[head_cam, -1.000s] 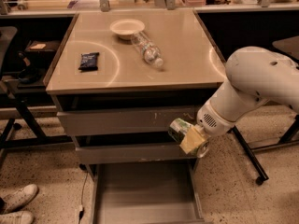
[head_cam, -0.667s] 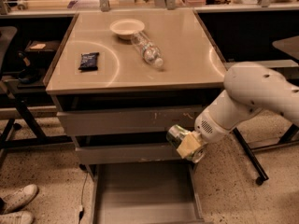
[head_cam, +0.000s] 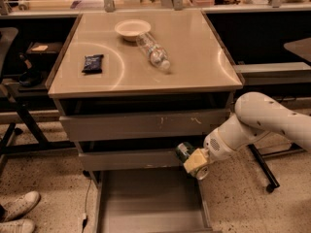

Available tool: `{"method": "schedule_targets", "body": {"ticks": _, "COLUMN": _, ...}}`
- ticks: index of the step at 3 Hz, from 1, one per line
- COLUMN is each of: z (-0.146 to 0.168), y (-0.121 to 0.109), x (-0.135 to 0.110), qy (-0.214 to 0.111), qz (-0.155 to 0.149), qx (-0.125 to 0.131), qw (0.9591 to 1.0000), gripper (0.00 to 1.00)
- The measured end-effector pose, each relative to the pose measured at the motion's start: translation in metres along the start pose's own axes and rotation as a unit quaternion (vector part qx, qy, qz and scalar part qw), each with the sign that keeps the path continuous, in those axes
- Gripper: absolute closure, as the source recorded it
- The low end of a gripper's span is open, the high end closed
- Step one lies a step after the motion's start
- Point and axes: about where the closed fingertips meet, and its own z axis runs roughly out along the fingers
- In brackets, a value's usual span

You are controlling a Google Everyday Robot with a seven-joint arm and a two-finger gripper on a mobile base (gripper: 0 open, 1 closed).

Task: Place green can into bottom drawer

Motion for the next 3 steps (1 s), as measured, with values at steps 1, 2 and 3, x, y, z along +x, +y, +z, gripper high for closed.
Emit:
{"method": "schedule_targets", "body": {"ticks": 1, "z": 0.003, "y": -0.001, "x": 0.001, "qy": 0.001, "qz": 0.002, "qx": -0.004, "qw": 1.0000, "gripper": 1.00}}
{"method": "schedule_targets", "body": {"ticks": 2, "z": 0.025, "y": -0.004, "x": 0.009, "qy": 0.010, "qz": 0.011, "qx": -0.007, "qw": 0.9999, "gripper": 1.00}}
{"method": "schedule_targets", "body": {"ticks": 3, "z": 0.044, "y": -0.006, "x": 0.018, "qy": 0.015, "qz": 0.023, "qx": -0.014, "qw": 0.9995, "gripper": 1.00}}
